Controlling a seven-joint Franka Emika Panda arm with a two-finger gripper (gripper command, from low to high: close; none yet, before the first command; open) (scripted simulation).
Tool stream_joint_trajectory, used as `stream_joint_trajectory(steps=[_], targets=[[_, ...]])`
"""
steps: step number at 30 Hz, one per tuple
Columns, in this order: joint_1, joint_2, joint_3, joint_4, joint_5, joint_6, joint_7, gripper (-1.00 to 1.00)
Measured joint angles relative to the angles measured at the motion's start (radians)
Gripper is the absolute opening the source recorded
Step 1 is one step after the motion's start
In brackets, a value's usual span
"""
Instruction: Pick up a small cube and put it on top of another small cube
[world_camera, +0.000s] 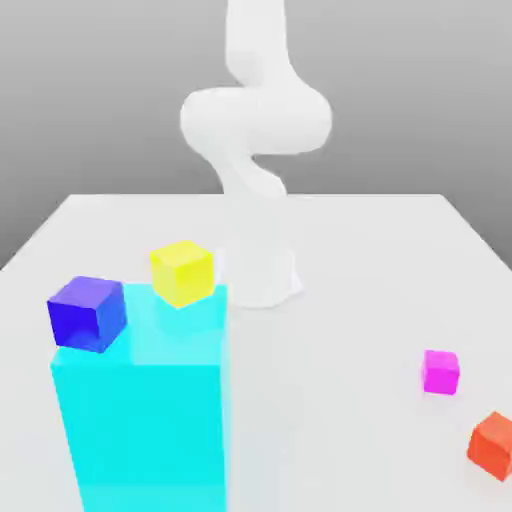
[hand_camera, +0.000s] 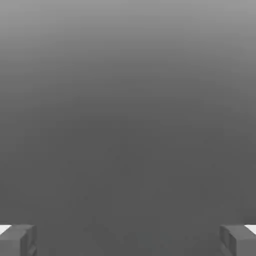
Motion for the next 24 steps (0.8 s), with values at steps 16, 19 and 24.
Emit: stream_joint_trajectory(steps=[16,19,24], targets=[[0.055,0.586,0.245,-0.011,-0.188,0.164,0.111,0.0],[0.097,0.695,0.271,-0.013,-0.222,0.195,0.131,0.0],[0.156,0.871,0.295,-0.018,-0.257,0.249,0.149,0.0]])
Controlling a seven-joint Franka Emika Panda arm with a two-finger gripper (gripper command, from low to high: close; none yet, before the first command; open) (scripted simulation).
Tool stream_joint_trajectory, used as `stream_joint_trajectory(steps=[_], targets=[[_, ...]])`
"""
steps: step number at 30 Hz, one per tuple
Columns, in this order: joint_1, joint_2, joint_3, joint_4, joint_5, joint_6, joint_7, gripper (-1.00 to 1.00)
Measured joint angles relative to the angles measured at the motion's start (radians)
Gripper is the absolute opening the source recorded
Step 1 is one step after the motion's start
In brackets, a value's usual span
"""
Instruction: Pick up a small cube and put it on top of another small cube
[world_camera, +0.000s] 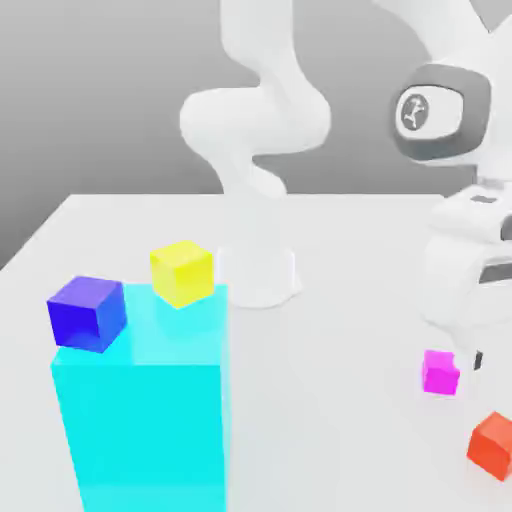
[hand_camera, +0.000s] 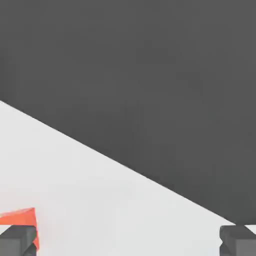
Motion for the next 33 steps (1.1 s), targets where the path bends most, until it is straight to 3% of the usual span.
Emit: stream_joint_trajectory(steps=[5,9,10,17,22,33], targets=[[0.054,0.168,0.039,-0.006,-0.005,0.061,-0.003,0.0],[0.122,0.313,-0.029,0.022,-0.075,0.157,0.048,0.0],[0.139,0.343,-0.049,0.029,-0.093,0.18,0.061,-1.0],[0.142,0.348,-0.051,0.03,-0.096,0.184,0.063,-1.0],[0.074,0.189,0.009,-0.002,0.013,0.063,0.012,-1.0],[-0.178,-0.098,-0.227,0.035,0.162,-0.25,0.39,-1.0]])
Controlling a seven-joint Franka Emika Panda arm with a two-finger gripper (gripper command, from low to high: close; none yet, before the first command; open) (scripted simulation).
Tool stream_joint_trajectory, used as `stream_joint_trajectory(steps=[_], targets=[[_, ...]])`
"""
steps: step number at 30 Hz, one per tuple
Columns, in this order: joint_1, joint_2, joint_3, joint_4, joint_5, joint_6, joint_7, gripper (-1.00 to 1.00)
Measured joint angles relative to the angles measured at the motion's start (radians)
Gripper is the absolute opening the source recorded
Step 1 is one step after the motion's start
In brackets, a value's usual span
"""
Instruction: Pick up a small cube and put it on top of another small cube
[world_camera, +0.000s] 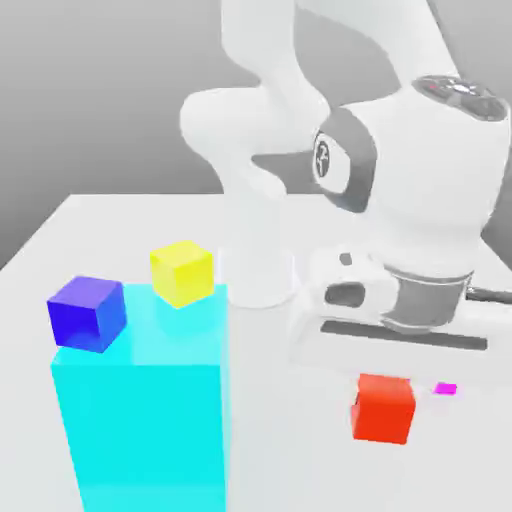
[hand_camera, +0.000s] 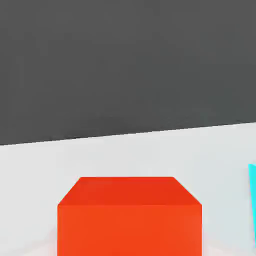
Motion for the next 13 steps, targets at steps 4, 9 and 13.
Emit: stream_joint_trajectory(steps=[4,9,13], targets=[[-0.071,-0.112,-0.07,0.018,0.045,-0.123,0.166,-1.0],[-0.209,-0.229,-0.156,0.022,0.092,-0.23,0.379,-1.0],[-0.24,-0.227,-0.181,-0.019,0.102,-0.183,0.444,1.0]])
